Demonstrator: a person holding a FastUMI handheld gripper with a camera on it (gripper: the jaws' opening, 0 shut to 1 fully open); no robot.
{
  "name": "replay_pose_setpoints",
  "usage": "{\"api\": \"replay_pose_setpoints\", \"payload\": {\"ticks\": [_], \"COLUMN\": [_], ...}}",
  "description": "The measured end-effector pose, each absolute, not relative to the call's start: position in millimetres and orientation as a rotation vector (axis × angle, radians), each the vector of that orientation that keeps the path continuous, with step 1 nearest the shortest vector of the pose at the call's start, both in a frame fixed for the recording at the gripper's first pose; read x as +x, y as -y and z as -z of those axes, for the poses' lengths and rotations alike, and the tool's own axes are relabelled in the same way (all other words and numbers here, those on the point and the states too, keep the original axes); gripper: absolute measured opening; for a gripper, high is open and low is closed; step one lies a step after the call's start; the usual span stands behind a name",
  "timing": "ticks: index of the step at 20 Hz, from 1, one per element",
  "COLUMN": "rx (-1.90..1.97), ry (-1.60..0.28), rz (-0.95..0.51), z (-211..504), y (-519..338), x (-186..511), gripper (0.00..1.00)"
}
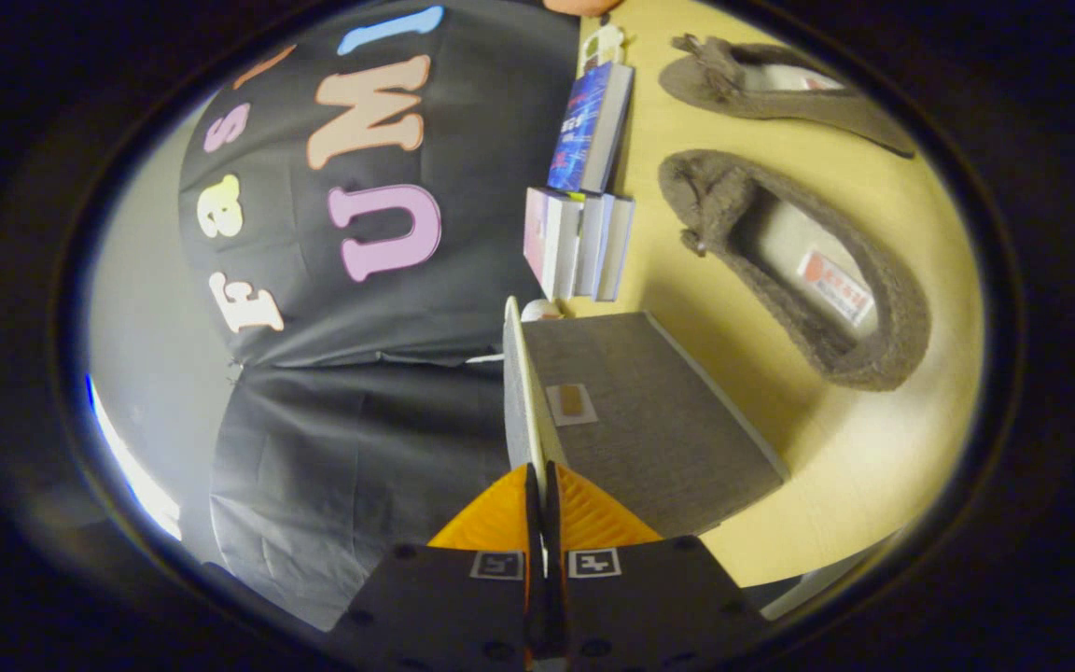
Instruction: Open the storage box then place both shoes into the box .Put the left shoe in first, then the right shoe, with the right side of both shoes facing outward in a uniform manner.
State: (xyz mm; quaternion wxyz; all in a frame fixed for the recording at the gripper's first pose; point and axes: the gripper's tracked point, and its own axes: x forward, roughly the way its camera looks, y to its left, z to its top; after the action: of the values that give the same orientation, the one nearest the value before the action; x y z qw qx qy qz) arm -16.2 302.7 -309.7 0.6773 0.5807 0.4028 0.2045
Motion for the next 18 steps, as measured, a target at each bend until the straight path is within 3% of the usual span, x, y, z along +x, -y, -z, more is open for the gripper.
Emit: {"api": "replay_pose_setpoints", "payload": {"ticks": [8,18], "rx": [1.287,1.107], "ry": [-0.823,-0.790], "rz": [-0.530,-0.730], "z": [230,158], "y": [-336,-458], "x": [-25,-40], "gripper": [0.03,0.03]}}
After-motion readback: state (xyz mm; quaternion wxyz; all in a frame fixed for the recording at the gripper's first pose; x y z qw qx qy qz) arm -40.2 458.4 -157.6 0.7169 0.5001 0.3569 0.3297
